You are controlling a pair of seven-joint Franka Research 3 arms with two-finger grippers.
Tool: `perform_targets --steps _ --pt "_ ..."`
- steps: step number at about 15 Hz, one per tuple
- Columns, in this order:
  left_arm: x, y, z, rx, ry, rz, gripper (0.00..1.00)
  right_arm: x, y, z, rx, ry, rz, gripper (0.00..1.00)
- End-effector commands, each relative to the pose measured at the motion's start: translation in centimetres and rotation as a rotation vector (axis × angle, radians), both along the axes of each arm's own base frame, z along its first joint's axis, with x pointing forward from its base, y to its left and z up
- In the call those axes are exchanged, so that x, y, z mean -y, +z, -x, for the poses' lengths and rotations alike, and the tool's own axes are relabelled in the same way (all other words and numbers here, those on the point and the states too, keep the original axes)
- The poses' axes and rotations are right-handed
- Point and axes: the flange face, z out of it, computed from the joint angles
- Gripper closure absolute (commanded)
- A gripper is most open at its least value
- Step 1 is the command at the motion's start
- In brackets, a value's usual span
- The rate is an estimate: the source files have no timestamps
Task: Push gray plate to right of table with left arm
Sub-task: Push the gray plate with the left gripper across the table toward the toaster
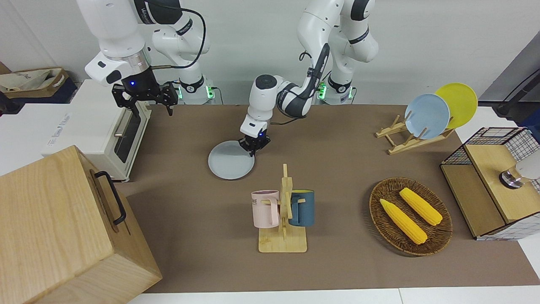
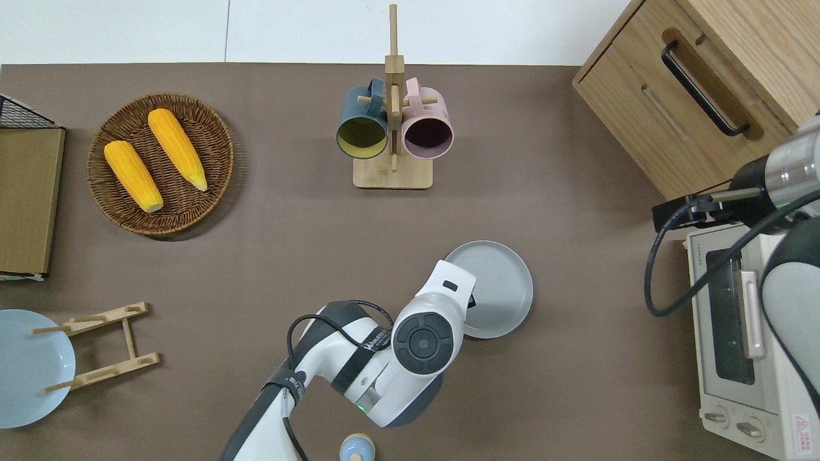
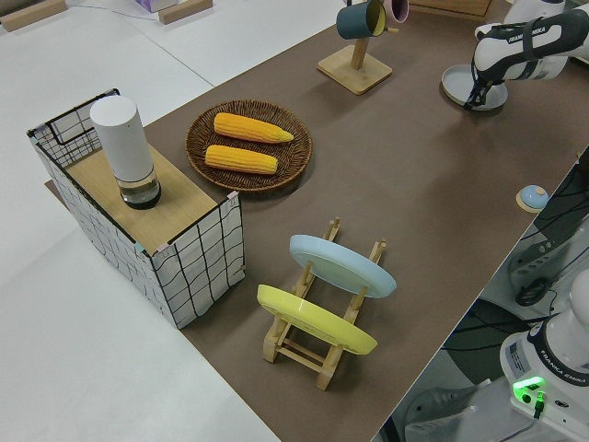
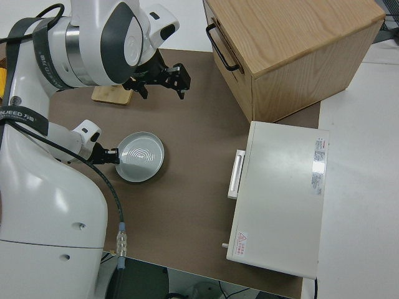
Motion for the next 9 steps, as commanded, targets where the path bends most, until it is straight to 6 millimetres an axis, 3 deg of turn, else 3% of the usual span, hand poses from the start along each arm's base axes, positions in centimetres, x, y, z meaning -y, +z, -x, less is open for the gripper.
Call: perform_targets --steps 1,4,8,9 --pt "3.9 -2.0 0.8 -0.003 0.000 -0.004 1.00 0.0 0.3 0.3 -0.004 -0.006 -0.006 0.017" --pt "5.4 -1.7 2.0 0.000 -0.021 0.006 1.00 0.0 0.3 0.3 -0.004 -0.004 -0.006 0.017" --pt "6.3 -0.7 1.9 0.017 -0.029 0.023 1.00 0.0 0.3 0.3 -0.004 -0.004 -0.006 0.017" --pt "6.3 -0.8 1.9 0.017 -0.032 0.021 0.93 0.0 0.3 0.3 -0.004 -0.004 -0.006 0.017"
